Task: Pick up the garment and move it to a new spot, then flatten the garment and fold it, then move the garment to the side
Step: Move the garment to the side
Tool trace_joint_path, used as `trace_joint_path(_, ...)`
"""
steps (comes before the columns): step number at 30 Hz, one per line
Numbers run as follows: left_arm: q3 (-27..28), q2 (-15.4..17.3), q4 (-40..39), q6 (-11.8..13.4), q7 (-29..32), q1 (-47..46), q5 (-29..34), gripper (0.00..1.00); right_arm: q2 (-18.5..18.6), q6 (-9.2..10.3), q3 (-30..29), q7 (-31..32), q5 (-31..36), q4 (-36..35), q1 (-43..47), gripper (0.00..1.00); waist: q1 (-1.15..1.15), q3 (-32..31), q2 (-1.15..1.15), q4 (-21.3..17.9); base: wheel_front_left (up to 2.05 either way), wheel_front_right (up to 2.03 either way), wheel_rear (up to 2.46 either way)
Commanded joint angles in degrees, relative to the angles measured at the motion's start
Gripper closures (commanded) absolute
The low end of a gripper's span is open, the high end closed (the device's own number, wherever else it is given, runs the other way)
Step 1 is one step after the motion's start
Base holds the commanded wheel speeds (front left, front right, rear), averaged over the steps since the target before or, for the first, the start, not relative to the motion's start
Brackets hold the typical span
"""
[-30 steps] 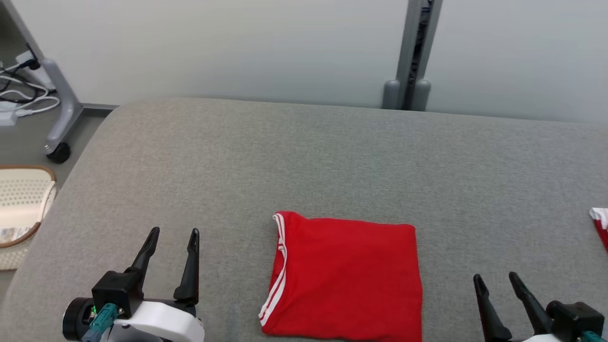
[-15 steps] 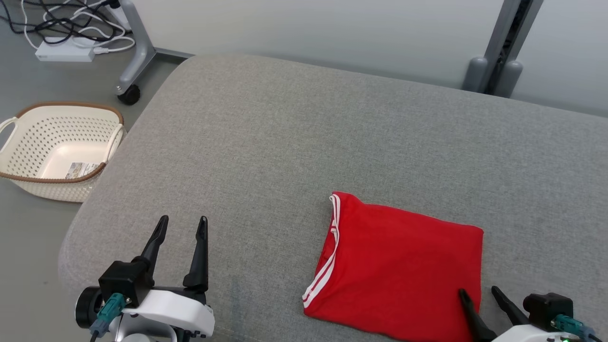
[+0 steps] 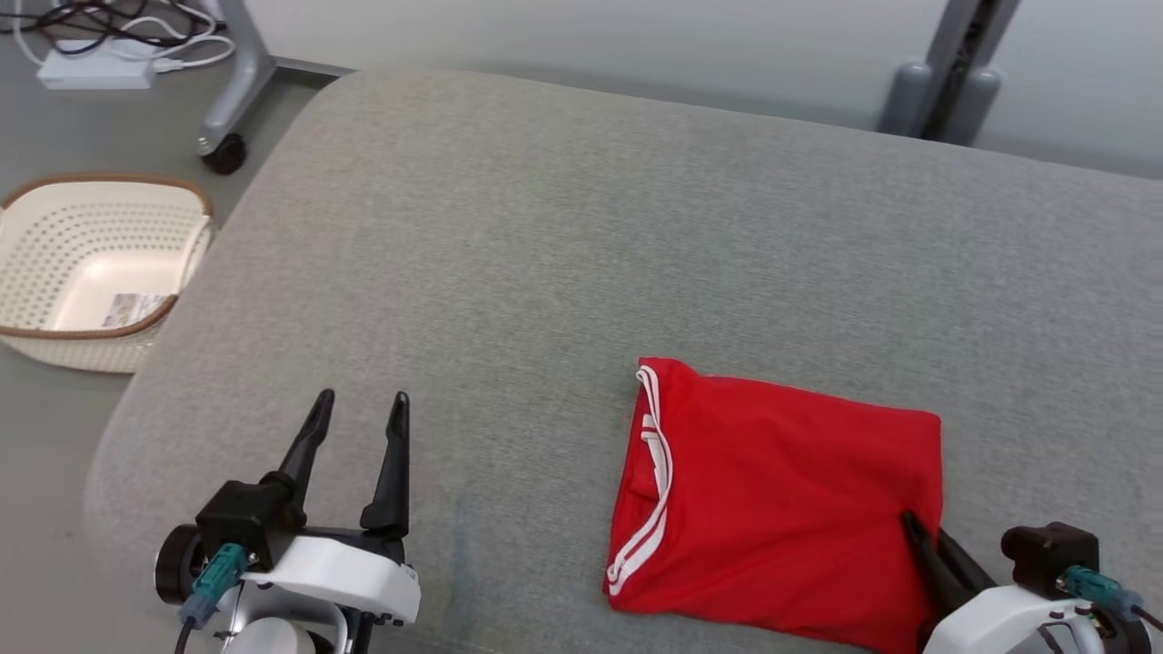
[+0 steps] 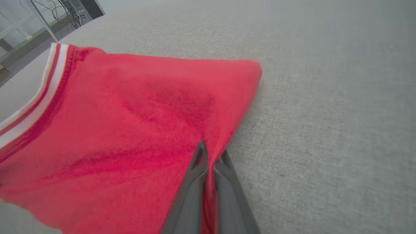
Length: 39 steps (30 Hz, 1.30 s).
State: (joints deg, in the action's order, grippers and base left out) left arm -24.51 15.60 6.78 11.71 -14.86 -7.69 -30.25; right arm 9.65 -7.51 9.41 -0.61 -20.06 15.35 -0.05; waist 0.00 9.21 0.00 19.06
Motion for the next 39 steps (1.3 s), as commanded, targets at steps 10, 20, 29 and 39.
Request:
trace_joint_path(10,0.98,1.51,-1.48,-0.79,-0.20,-3.10,2.31,0.00,1.89,0.03,-4.52,-1.46,3.29,-3.86,0.20,1.00,0.00,3.54,0.00,-14.56,0.00,0.00,0.00)
trace_joint_path(20,-0.12,3.74,-3.73,-1.38,2.44,-7.60,4.43,0.00,3.29,0.02,-12.08,-3.87,6.46,-5.82,-2.81,1.00,0.00,8.10,0.00,-27.09,0.00,0.00,0.00)
trace_joint_path(29,-1.05,4.58,-5.56,-1.68,4.60,-11.99,5.77,0.00,8.60,0.02,-11.71,-5.88,8.62,-4.84,-15.70,1.00,0.00,12.83,0.00,-31.20,0.00,0.00,0.00)
trace_joint_path(39,-2.70,4.33,-6.34,-2.64,5.45,-16.20,7.07,0.00,16.88,0.02,-14.48,-6.31,8.57,4.12,-30.63,1.00,0.00,17.56,0.00,-30.81,0.00,0.00,0.00)
